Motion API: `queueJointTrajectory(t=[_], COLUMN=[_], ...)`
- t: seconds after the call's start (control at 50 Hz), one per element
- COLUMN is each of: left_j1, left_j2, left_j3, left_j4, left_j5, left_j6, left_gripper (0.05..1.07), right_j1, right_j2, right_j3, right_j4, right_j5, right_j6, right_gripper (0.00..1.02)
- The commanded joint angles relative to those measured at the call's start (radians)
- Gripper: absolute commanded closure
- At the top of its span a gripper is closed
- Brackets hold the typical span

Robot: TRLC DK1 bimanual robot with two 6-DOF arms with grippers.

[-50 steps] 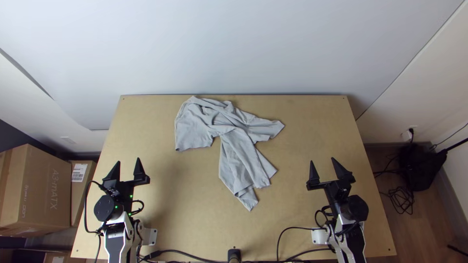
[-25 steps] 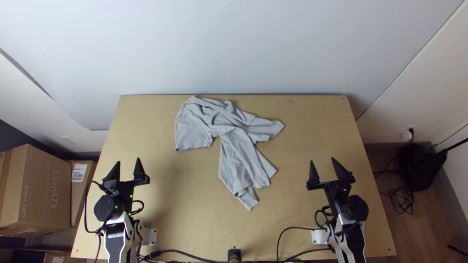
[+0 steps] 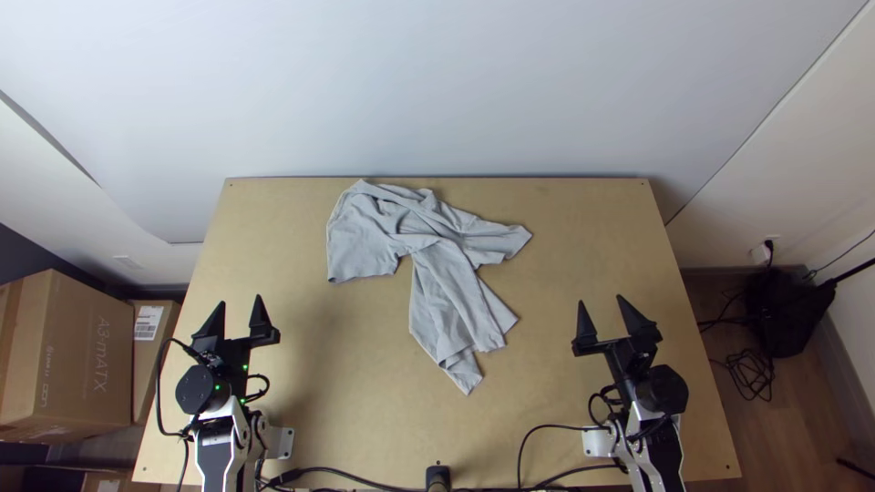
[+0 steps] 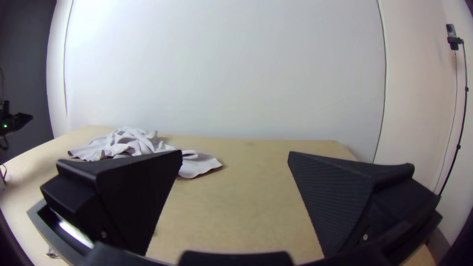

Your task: Fold the t-shirt

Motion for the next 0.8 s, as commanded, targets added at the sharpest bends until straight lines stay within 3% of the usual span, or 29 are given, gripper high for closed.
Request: queueJointTrajectory(t=[0.0, 0.14, 0.36, 0.54, 0.78], left_j1=[-0.014, 0.014, -0.089, -0.097, -0.139], left_j2=[-0.004, -0.004, -0.004, -0.001, 0.163], left_j3=[-0.043, -0.043, -0.041, 0.015, 0.183], left_j4=[-0.028, -0.027, -0.03, -0.071, -0.062], left_j5=[0.001, 0.001, 0.002, 0.011, 0.016], left_j6=[-0.04, 0.059, 0.075, 0.132, 0.166], left_gripper=[0.1, 0.1, 0.1, 0.1, 0.1], right_j1=[0.0, -0.019, -0.022, 0.075, 0.098], right_j2=[-0.003, -0.003, -0.004, -0.001, 0.029], right_j3=[-0.004, -0.002, 0.019, 0.122, 0.183], right_j4=[-0.023, -0.03, -0.026, 0.028, 0.069], right_j5=[0.036, 0.053, 0.051, 0.045, 0.042], right_j6=[0.026, 0.025, 0.014, 0.022, 0.006], right_gripper=[0.03, 0.03, 0.03, 0.03, 0.03])
